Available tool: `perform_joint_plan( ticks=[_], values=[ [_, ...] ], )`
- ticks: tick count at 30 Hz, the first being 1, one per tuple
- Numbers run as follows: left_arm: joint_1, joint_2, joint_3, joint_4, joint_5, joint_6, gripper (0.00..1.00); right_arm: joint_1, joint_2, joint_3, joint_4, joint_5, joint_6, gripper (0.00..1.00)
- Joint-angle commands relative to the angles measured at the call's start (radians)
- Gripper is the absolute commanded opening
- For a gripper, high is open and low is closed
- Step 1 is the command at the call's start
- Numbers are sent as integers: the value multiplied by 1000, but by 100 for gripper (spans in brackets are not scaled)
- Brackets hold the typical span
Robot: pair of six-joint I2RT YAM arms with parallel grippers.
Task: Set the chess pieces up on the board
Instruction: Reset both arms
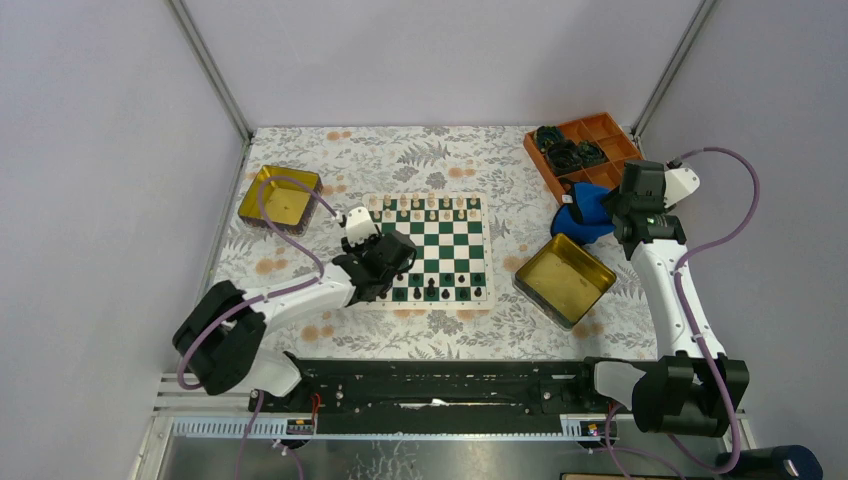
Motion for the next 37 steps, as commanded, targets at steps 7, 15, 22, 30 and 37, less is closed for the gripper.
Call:
perform_joint_plan(
  ticks=[7, 15, 22, 30, 37],
  values=[
    [1, -281, 175, -184, -78, 143, 71, 23, 30, 78, 13, -93, -116, 57],
    [2, -516, 189, -210, 30, 278, 99, 123, 118, 134, -3, -159, -316, 65],
    [1, -558, 222, -231, 35, 437, 99, 267, 171, 152, 20, -27, -417, 76],
    [5, -573, 208, -219, 13, 523, 99, 314, 187, 127, 40, 6, -412, 85],
    [10, -575, 165, -183, 34, 561, 99, 316, 152, 69, 96, 2, -418, 93]
  ],
)
